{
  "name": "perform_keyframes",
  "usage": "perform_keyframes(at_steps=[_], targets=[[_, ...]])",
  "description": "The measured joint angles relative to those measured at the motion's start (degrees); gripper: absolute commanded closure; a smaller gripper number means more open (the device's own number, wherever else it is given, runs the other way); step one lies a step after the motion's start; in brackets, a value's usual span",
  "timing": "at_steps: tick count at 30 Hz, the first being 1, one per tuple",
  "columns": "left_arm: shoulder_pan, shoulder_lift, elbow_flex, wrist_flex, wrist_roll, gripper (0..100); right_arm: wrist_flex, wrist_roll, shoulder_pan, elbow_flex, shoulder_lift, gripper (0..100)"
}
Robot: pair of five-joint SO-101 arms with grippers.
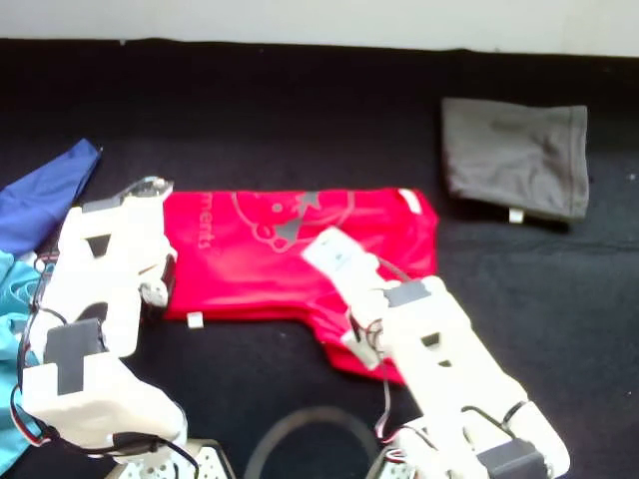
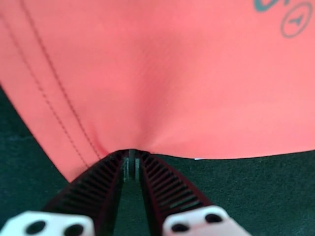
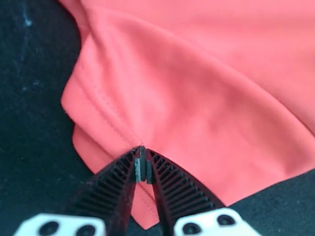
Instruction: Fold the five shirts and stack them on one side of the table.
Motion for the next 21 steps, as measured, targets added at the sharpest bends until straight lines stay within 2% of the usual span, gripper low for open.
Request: perform_keyframes(at_steps=[3,7,12,17,21], targets=[[0.0,0.0,0.0,0.0,0.0,99,4.0,1.0,-0.1,0.0,-0.2,99.2],[0.0,0.0,0.0,0.0,0.0,99,9.6,6.3,-0.3,0.0,-3.3,99.2],[0.0,0.0,0.0,0.0,0.0,99,10.2,7.3,-0.3,-0.3,-9.3,99.2],[0.0,0.0,0.0,0.0,0.0,99,-0.6,5.7,-0.3,1.1,-9.7,99.2],[0.0,0.0,0.0,0.0,0.0,99,-8.7,2.7,-0.2,3.4,-3.6,99.2]])
